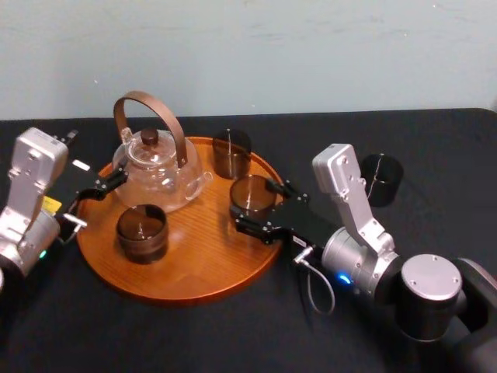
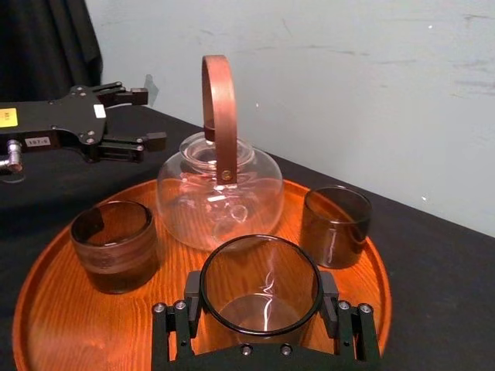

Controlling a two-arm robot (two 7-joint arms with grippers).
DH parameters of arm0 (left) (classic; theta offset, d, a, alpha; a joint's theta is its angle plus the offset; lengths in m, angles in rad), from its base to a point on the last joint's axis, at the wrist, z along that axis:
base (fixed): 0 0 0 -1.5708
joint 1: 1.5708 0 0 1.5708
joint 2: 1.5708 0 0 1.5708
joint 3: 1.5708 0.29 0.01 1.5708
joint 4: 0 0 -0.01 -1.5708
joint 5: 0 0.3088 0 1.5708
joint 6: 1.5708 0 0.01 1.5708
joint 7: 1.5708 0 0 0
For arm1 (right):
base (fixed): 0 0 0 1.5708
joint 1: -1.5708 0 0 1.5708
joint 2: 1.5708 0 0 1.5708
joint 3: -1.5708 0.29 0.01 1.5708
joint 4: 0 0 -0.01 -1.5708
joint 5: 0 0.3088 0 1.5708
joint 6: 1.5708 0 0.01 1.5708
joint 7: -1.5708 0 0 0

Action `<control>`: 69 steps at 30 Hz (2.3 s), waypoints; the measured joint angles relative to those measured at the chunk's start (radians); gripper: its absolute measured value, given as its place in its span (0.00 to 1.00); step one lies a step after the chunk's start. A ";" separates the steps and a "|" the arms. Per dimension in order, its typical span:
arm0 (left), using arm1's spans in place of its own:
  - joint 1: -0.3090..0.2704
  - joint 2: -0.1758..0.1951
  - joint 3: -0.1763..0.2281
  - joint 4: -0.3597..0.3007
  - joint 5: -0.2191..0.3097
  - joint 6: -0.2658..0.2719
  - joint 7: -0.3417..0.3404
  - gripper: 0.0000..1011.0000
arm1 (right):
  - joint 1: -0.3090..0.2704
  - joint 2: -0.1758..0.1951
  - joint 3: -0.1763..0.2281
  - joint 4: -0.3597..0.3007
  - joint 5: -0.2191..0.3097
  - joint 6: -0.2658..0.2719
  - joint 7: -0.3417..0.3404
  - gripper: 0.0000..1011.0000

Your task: Pick up the glass from the table and place it on the tray.

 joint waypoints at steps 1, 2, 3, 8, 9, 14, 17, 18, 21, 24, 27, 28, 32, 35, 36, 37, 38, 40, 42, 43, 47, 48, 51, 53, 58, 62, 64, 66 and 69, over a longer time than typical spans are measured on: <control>0.000 0.000 0.000 0.000 0.000 0.000 0.000 0.99 | 0.006 -0.004 -0.005 0.006 0.000 -0.001 0.001 0.89; 0.000 0.000 0.000 0.000 0.000 0.000 0.000 0.99 | 0.008 -0.005 -0.007 0.010 0.000 -0.001 0.002 0.89; 0.000 0.000 0.000 0.000 0.000 0.000 0.000 0.99 | 0.013 -0.009 -0.013 0.016 0.000 -0.002 0.003 0.89; 0.000 0.000 0.000 0.000 0.000 0.000 0.000 0.99 | 0.029 -0.021 -0.031 0.039 -0.007 -0.004 0.005 0.89; 0.000 0.000 0.000 0.000 0.000 0.000 0.000 0.99 | 0.032 -0.024 -0.034 0.044 -0.008 -0.005 0.005 0.89; 0.000 0.000 0.000 0.000 0.000 0.000 0.000 0.99 | 0.050 -0.041 -0.053 0.075 -0.015 -0.012 0.009 0.89; 0.000 0.000 0.000 0.000 0.000 0.000 0.000 0.99 | 0.057 -0.050 -0.063 0.088 -0.017 -0.017 0.013 0.89; 0.000 0.000 0.000 0.000 0.000 0.000 0.000 0.99 | 0.059 -0.052 -0.066 0.092 -0.018 -0.017 0.014 0.89; 0.000 0.000 0.000 0.000 0.000 0.000 0.000 0.99 | 0.067 -0.060 -0.076 0.108 -0.022 -0.020 0.016 0.89; 0.000 0.000 0.000 0.000 0.000 0.000 0.000 0.99 | 0.077 -0.069 -0.084 0.127 -0.027 -0.023 0.018 0.89; 0.000 0.000 0.000 0.000 0.000 0.000 0.000 0.99 | 0.082 -0.074 -0.090 0.140 -0.030 -0.025 0.020 0.89; 0.000 0.000 0.000 0.000 0.000 0.000 0.000 0.99 | 0.087 -0.078 -0.095 0.151 -0.033 -0.027 0.021 0.89; 0.000 0.000 0.000 0.000 0.000 0.000 0.000 0.99 | 0.099 -0.088 -0.104 0.176 -0.041 -0.034 0.023 0.89; 0.000 0.000 0.000 0.000 0.000 0.000 0.000 0.99 | 0.107 -0.095 -0.109 0.196 -0.047 -0.038 0.024 0.89; 0.000 0.000 0.000 0.000 0.000 0.000 0.000 0.99 | 0.108 -0.097 -0.110 0.199 -0.047 -0.039 0.025 0.89; 0.000 0.000 0.000 0.000 0.000 0.000 0.000 0.99 | 0.110 -0.098 -0.111 0.203 -0.048 -0.040 0.026 0.89; 0.000 0.000 0.000 0.000 0.000 0.000 0.000 0.99 | 0.111 -0.101 -0.113 0.209 -0.049 -0.042 0.028 0.89; 0.000 0.000 0.000 0.000 0.000 0.000 0.000 0.99 | 0.113 -0.104 -0.116 0.216 -0.050 -0.044 0.031 0.89; 0.000 0.000 0.000 0.000 0.000 0.000 0.000 0.99 | 0.114 -0.106 -0.117 0.219 -0.050 -0.046 0.033 0.89; 0.000 0.000 0.000 0.000 0.000 0.000 0.000 0.99 | 0.114 -0.107 -0.119 0.221 -0.051 -0.047 0.034 0.89; 0.000 0.000 0.000 0.000 0.000 0.000 0.000 0.99 | 0.116 -0.111 -0.124 0.226 -0.053 -0.050 0.039 0.89; 0.000 0.000 0.000 0.000 0.000 0.000 0.000 0.99 | 0.117 -0.112 -0.126 0.228 -0.053 -0.050 0.041 0.89; 0.000 0.000 0.000 0.000 0.000 0.000 0.000 0.99 | 0.117 -0.113 -0.130 0.229 -0.053 -0.050 0.046 0.89; 0.000 0.000 0.000 0.000 0.000 0.000 0.000 0.99 | 0.116 -0.114 -0.133 0.229 -0.054 -0.050 0.048 0.89; 0.000 0.000 0.000 0.000 0.000 0.000 0.000 0.99 | 0.116 -0.114 -0.139 0.226 -0.057 -0.049 0.052 0.89; 0.000 0.000 0.000 0.000 0.000 0.000 0.000 0.99 | 0.116 -0.115 -0.140 0.225 -0.057 -0.044 0.052 0.89; 0.000 0.000 0.000 0.000 0.000 0.000 0.000 0.99 | 0.116 -0.115 -0.140 0.225 -0.057 -0.043 0.052 0.89; 0.000 0.000 0.000 0.000 0.000 0.000 0.000 0.99 | 0.115 -0.115 -0.141 0.225 -0.057 -0.043 0.053 0.89; 0.000 0.000 0.000 0.000 0.000 0.000 0.000 0.99 | 0.115 -0.115 -0.141 0.225 -0.057 -0.043 0.053 0.89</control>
